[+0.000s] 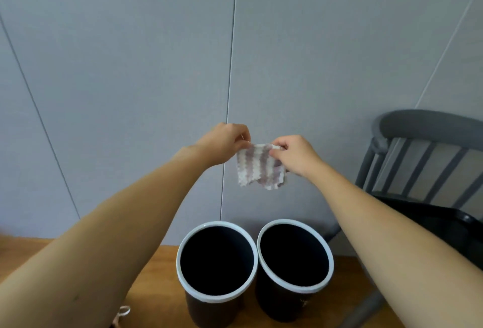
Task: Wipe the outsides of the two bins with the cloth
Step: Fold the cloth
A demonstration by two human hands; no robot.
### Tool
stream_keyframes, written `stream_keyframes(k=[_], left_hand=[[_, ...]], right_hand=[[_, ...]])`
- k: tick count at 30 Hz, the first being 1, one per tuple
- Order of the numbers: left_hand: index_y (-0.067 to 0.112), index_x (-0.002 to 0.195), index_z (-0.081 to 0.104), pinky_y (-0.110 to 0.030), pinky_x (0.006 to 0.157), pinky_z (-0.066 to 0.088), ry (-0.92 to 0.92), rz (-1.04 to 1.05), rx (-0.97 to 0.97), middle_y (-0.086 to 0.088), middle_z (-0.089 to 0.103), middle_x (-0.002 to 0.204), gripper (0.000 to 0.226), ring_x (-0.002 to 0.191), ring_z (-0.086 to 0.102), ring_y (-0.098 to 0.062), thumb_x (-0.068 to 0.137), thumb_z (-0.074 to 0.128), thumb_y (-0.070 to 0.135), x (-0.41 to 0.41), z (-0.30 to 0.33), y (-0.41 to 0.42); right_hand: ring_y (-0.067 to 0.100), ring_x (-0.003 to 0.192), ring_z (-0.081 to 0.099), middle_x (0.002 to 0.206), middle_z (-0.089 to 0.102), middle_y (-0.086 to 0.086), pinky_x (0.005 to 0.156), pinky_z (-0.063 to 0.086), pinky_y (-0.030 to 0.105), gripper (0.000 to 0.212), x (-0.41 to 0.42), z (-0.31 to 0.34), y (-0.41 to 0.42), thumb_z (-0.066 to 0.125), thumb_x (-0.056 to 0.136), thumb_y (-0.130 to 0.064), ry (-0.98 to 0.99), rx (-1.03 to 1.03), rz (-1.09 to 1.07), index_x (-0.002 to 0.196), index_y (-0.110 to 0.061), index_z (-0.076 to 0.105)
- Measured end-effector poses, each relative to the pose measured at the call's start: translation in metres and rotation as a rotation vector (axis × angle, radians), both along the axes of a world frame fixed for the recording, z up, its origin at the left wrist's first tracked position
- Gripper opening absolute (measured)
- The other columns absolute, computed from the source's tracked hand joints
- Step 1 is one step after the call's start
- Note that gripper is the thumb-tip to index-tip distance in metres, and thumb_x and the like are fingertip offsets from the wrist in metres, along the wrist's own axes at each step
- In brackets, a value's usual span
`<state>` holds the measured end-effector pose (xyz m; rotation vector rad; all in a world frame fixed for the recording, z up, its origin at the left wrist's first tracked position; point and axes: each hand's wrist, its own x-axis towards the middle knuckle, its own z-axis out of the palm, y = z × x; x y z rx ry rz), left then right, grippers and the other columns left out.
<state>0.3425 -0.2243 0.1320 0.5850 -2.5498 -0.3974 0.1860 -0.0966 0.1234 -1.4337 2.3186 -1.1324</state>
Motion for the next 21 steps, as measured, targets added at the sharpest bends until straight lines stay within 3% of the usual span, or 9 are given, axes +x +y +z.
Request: stream_keyframes(k=[3, 7, 10, 12, 15, 17, 21], left_hand=[[0.022, 0.091, 0.046, -0.027, 0.056, 0.037, 0.077, -0.010, 0.017, 0.001, 0.063, 0.078, 0.009, 0.064, 0.050, -0.020, 0.096, 0.054, 0.021, -0.002, 0.023, 0.006], [0.019, 0.085, 0.053, -0.013, 0.051, 0.034, 0.150, -0.017, 0.042, -0.001, 0.057, 0.077, 0.019, 0.068, 0.047, -0.021, 0.092, 0.044, 0.004, -0.005, 0.044, 0.015], [0.015, 0.084, 0.069, -0.020, 0.061, 0.033, 0.102, -0.029, 0.076, 0.003, 0.054, 0.086, 0.038, 0.082, 0.050, -0.017, 0.083, 0.037, -0.006, -0.009, 0.054, 0.020], [0.015, 0.092, 0.073, -0.015, 0.069, 0.032, 0.118, -0.030, 0.116, 0.012, 0.050, 0.086, 0.042, 0.086, 0.049, -0.012, 0.084, 0.037, -0.005, -0.011, 0.057, 0.022], [0.022, 0.100, 0.072, -0.015, 0.074, 0.036, 0.161, -0.023, 0.190, 0.011, 0.048, 0.092, 0.029, 0.088, 0.050, -0.011, 0.082, 0.057, 0.004, -0.010, 0.060, 0.020], [0.026, 0.103, 0.069, -0.013, 0.072, 0.039, 0.181, -0.044, 0.243, 0.008, 0.048, 0.100, 0.038, 0.092, 0.051, -0.010, 0.073, 0.072, 0.003, -0.008, 0.064, 0.018], [0.030, 0.109, 0.066, -0.008, 0.069, 0.039, 0.198, -0.068, 0.273, 0.008, 0.049, 0.110, 0.055, 0.096, 0.050, -0.010, 0.066, 0.077, -0.002, -0.007, 0.070, 0.016]], right_hand=[[0.015, 0.066, 0.059, 0.073, 0.062, -0.004, 0.059, 0.039, 0.025, 0.009, -0.002, 0.027, 0.000, 0.066, 0.087, -0.023, 0.107, -0.075, -0.020, 0.082, -0.026, 0.059], [0.019, 0.067, 0.052, 0.075, 0.055, -0.001, 0.056, 0.036, 0.030, 0.022, -0.003, 0.050, 0.003, 0.064, 0.089, -0.030, 0.202, -0.119, -0.046, 0.081, -0.021, 0.045], [0.016, 0.055, 0.041, 0.065, 0.048, -0.001, 0.048, 0.034, 0.025, 0.023, -0.001, 0.058, 0.008, 0.063, 0.091, -0.026, 0.188, -0.184, 0.000, 0.081, -0.019, 0.043], [0.013, 0.051, 0.037, 0.059, 0.044, -0.002, 0.045, 0.032, 0.018, 0.021, 0.001, 0.063, 0.010, 0.064, 0.090, -0.018, 0.132, -0.229, 0.054, 0.078, -0.019, 0.047], [0.016, 0.063, 0.043, 0.071, 0.051, 0.003, 0.060, 0.041, 0.025, 0.025, 0.003, 0.069, 0.014, 0.064, 0.088, -0.005, -0.011, -0.270, 0.132, 0.077, -0.027, 0.059], [0.014, 0.070, 0.051, 0.081, 0.060, -0.003, 0.062, 0.046, 0.024, 0.035, 0.003, 0.070, 0.017, 0.067, 0.083, 0.002, -0.087, -0.279, 0.142, 0.082, -0.034, 0.067], [0.004, 0.084, 0.061, 0.106, 0.064, -0.005, 0.073, 0.052, 0.018, 0.052, 0.002, 0.063, 0.020, 0.077, 0.070, 0.006, -0.180, -0.227, 0.164, 0.104, -0.032, 0.070]])
